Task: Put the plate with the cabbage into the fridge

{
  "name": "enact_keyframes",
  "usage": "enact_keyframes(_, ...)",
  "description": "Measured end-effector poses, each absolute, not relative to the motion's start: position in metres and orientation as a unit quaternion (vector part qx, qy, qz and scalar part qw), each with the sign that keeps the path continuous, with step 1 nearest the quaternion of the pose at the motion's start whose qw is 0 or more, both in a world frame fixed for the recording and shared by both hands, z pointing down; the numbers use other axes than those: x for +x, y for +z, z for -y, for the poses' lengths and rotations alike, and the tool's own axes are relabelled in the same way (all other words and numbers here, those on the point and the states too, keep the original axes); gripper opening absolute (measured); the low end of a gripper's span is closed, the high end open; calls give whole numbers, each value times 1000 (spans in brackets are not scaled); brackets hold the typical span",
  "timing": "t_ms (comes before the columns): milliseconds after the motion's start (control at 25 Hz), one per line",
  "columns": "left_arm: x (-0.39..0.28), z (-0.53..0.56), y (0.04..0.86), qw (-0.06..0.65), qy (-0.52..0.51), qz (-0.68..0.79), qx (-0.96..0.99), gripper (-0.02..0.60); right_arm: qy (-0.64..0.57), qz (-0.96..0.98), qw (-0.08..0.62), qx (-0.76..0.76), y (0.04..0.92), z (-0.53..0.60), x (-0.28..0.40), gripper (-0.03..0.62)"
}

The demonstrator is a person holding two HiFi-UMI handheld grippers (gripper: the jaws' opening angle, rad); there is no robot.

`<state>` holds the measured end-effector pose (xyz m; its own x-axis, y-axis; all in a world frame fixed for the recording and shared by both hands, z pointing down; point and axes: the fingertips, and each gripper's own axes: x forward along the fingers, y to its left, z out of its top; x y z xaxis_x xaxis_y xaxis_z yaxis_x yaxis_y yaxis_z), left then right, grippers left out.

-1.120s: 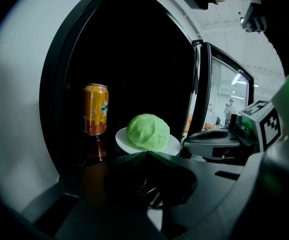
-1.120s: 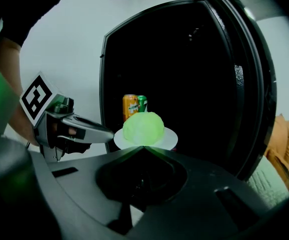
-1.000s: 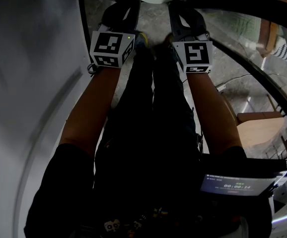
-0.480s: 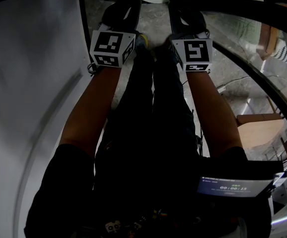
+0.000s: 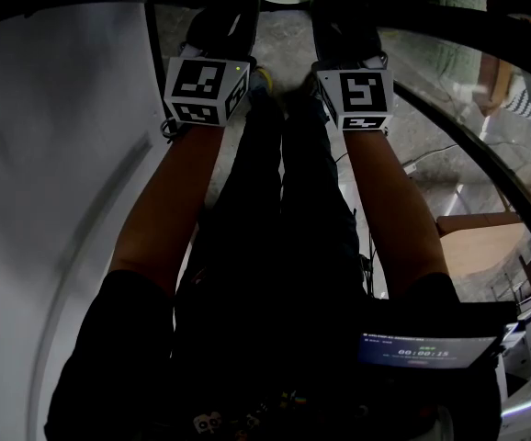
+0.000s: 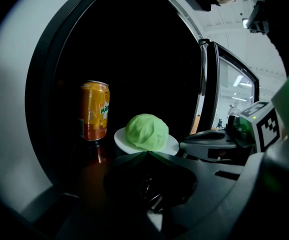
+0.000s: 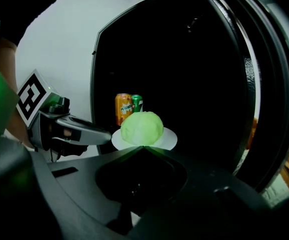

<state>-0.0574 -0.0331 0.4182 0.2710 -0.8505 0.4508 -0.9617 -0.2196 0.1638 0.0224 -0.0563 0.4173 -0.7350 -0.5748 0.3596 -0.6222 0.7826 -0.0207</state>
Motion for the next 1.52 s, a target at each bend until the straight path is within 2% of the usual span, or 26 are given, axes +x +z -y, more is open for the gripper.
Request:
enact_keyframes(1000,-77,51,414,232,115,606,752,3,63,930,168,321,413,77,3,5)
enact_keyframes(1320,-76,53,416,227,114,607,753,3,73,930,165,321,416,81,4,5)
enact_keyframes(1520,-80,50,394,204,103,610,758,3,59,931,143,330,386,79,4,5)
